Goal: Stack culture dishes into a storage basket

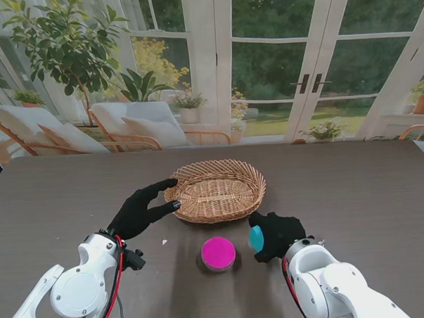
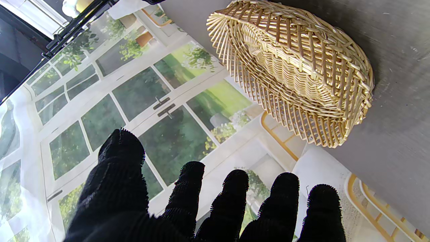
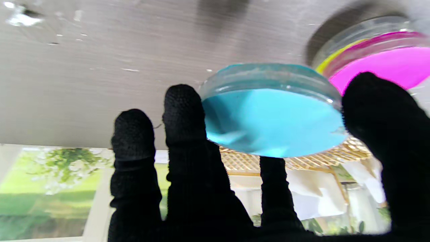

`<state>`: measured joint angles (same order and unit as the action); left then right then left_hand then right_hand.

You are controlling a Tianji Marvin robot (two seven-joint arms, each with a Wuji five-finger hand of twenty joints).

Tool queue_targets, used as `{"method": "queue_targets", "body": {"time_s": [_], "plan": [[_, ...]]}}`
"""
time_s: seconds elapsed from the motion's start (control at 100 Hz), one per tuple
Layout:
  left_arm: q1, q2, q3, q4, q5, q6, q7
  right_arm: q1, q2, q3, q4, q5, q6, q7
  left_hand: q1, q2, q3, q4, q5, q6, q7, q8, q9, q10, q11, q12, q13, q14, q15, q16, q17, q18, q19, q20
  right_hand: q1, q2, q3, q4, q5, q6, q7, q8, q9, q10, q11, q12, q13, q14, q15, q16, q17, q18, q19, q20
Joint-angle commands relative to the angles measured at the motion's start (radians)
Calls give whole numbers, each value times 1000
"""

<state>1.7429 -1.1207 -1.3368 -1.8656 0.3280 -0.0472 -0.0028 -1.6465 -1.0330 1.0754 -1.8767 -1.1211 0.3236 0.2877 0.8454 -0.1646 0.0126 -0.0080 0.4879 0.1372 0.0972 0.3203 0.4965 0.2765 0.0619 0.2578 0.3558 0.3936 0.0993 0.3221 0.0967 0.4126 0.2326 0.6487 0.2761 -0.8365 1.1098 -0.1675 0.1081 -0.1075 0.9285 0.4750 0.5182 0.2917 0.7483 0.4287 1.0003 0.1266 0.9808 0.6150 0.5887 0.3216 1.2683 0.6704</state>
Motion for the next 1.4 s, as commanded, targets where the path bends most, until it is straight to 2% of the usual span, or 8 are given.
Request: {"method": "queue_targets", "body": {"time_s": [0.0,0.18,0.35,0.48,0.65,1.12,1.39], "plan": [[6,-4,-3,-10,1,4,-16,-3,-8,-30,-13,8,-23,-3,31,43,-20,4,13,-26,-1,-2,-19,-2,-15,-9,-36,8,-21,5,-5,17,-29,2,102,54,207,58,41,-41,64,0,9,-43,70,25,19,-54,20,15,93,-9,55,1],[10,-5,-5,-13,2,7,-13,40,-9,-106,22,14,-79,-68,33,42,-19,4,14,-23,-1,-2,-18,1,-14,-9,-36,10,-21,5,-7,18,-30,2,83,48,196,52,33,-49,58,1,-21,-42,68,25,5,-55,16,13,88,-21,52,2],[15,-5,-8,-18,4,13,-10,77,-10,-170,49,17,-94,-98,32,44,-19,4,13,-24,-1,-2,-18,0,-15,-8,-36,9,-21,6,-6,17,-30,2,75,44,194,49,31,-52,57,3,-33,-45,68,24,-9,-54,16,13,74,-24,46,3],[18,-5,-10,-21,4,16,-10,59,-7,-157,23,1,-126,-90,32,46,-20,4,14,-25,-1,-2,-19,0,-15,-9,-36,9,-21,6,-6,16,-29,2,65,42,193,47,31,-53,56,5,-42,-49,67,23,-21,-54,14,12,61,-27,41,4],[22,-6,-13,-24,5,16,-8,81,-7,-184,52,-9,-150,-117,32,45,-20,4,14,-25,-1,-2,-17,1,-14,-8,-36,9,-21,6,-6,17,-29,3,54,28,196,44,34,-58,57,7,-53,-55,69,23,-37,-52,13,11,43,-29,34,5],[26,-6,-16,-27,7,23,-6,163,-8,-274,117,-7,-135,-133,33,45,-20,4,12,-23,-2,-3,-18,0,-15,-8,-37,9,-21,6,-7,15,-30,3,39,27,191,40,32,-62,56,8,-73,-62,72,23,-62,-42,2,6,19,-29,22,7],[29,-6,-16,-31,10,32,-6,222,-12,-332,165,21,-113,-143,34,45,-20,4,15,-22,0,-2,-17,-1,-14,-8,-37,9,-21,6,-8,15,-30,3,33,32,190,41,28,-65,55,7,-80,-68,74,23,-70,-42,-4,3,14,-32,19,8]]}}
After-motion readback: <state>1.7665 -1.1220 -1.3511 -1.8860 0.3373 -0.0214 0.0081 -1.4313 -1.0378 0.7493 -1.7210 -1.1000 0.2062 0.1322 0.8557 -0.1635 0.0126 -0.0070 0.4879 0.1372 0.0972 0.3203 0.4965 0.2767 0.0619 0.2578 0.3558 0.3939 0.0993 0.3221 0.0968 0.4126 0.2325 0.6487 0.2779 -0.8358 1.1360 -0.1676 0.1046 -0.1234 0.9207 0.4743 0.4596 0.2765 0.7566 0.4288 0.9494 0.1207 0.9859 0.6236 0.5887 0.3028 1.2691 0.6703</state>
